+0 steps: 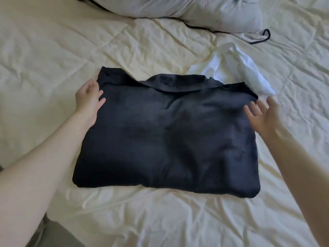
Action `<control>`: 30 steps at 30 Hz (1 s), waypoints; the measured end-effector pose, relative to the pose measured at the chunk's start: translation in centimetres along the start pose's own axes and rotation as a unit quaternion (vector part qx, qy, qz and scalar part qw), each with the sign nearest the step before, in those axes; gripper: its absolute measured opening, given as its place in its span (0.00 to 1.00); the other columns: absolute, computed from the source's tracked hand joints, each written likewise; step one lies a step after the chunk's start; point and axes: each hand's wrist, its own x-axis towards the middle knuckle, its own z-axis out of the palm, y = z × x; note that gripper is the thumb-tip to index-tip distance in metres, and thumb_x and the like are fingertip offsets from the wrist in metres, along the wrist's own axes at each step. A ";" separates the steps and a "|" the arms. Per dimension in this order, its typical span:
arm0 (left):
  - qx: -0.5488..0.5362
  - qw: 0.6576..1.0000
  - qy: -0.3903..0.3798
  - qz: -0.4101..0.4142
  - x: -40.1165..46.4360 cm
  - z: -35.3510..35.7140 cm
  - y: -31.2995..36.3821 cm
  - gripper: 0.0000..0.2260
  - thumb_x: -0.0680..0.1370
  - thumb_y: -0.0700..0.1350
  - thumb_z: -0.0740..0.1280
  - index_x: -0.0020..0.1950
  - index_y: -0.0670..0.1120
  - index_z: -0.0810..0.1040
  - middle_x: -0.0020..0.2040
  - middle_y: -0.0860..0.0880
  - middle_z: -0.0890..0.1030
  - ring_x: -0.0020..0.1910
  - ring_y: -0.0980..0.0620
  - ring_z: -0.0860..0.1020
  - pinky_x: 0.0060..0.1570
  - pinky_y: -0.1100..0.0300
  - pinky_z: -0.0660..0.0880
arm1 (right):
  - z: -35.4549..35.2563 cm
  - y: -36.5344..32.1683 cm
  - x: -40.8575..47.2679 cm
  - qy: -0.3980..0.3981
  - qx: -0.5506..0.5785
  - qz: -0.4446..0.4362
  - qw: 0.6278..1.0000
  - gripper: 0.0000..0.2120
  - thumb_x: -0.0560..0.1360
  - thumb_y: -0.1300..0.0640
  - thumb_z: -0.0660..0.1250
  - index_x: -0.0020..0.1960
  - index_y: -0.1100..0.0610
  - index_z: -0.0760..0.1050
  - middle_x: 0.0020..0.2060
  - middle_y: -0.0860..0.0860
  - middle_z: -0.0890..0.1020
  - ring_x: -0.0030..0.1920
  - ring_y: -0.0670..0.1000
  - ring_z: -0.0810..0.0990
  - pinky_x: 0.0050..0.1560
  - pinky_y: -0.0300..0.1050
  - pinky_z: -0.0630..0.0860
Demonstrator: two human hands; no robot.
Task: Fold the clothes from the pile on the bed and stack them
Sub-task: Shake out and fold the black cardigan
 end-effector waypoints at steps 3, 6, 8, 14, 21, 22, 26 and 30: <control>0.148 0.982 0.020 0.114 -3.2 -2.8 -3.3 0.16 0.81 0.42 0.59 0.69 0.45 0.70 0.66 0.49 0.73 0.63 0.57 0.72 0.59 0.74 0.68 | -2.3 3.6 -3.0 0.037 -0.185 -0.120 0.975 0.10 0.81 0.55 0.57 0.62 0.54 0.67 0.53 0.48 0.75 0.54 0.46 0.77 0.52 0.39 0.75; 0.270 0.952 0.040 0.141 -6.9 -6.1 -7.3 0.17 0.81 0.43 0.60 0.70 0.45 0.69 0.67 0.51 0.72 0.64 0.58 0.69 0.59 0.73 0.63 | -6.1 8.5 -7.7 -0.001 -0.412 -0.280 0.867 0.15 0.80 0.59 0.59 0.66 0.59 0.69 0.57 0.49 0.76 0.57 0.45 0.74 0.55 0.27 0.67; 0.309 0.941 0.065 0.122 -8.9 -8.1 -9.6 0.16 0.81 0.42 0.60 0.69 0.43 0.70 0.65 0.49 0.73 0.63 0.56 0.70 0.61 0.62 0.65 | -8.6 12.0 -10.6 -0.062 -0.549 -0.356 0.754 0.15 0.79 0.62 0.61 0.66 0.62 0.72 0.62 0.53 0.76 0.66 0.52 0.71 0.68 0.38 0.62; 0.275 0.946 0.145 -0.091 -12.0 -10.5 -12.5 0.17 0.79 0.51 0.64 0.56 0.36 0.73 0.54 0.40 0.78 0.55 0.38 0.75 0.55 0.48 0.71 | -10.3 18.5 -15.9 -0.219 -0.721 -0.416 0.509 0.22 0.77 0.50 0.55 0.68 0.56 0.72 0.69 0.55 0.71 0.71 0.56 0.67 0.68 0.65 0.58; 0.256 0.945 0.093 -0.180 -12.2 -12.6 -13.3 0.14 0.77 0.48 0.68 0.39 0.39 0.73 0.32 0.44 0.71 0.35 0.42 0.71 0.41 0.49 0.71 | -10.5 19.1 -13.6 -0.242 -0.811 -0.320 0.426 0.27 0.75 0.48 0.66 0.72 0.53 0.67 0.72 0.56 0.67 0.72 0.59 0.64 0.68 0.67 0.59; 0.246 0.945 0.095 -0.194 -12.0 -13.2 -13.4 0.13 0.77 0.44 0.68 0.36 0.39 0.72 0.29 0.45 0.69 0.32 0.45 0.69 0.37 0.52 0.69 | -10.7 18.8 -13.2 -0.241 -0.817 -0.305 0.427 0.27 0.75 0.49 0.67 0.72 0.53 0.66 0.73 0.55 0.65 0.73 0.58 0.63 0.69 0.66 0.58; 0.191 0.952 0.103 -0.217 -10.8 -15.4 -13.2 0.06 0.76 0.40 0.69 0.45 0.37 0.78 0.34 0.44 0.75 0.29 0.48 0.70 0.35 0.58 0.71 | -10.3 18.6 -13.1 -0.240 -0.825 -0.279 0.428 0.25 0.78 0.50 0.62 0.74 0.52 0.63 0.75 0.54 0.61 0.75 0.56 0.56 0.72 0.64 0.50; 0.156 0.956 0.129 -0.211 -10.5 -16.2 -13.5 0.05 0.76 0.40 0.69 0.46 0.38 0.78 0.35 0.45 0.77 0.31 0.49 0.73 0.37 0.59 0.73 | -8.9 19.5 -15.3 -0.210 -0.807 -0.331 0.442 0.26 0.75 0.52 0.67 0.71 0.56 0.68 0.71 0.58 0.67 0.73 0.60 0.63 0.69 0.67 0.54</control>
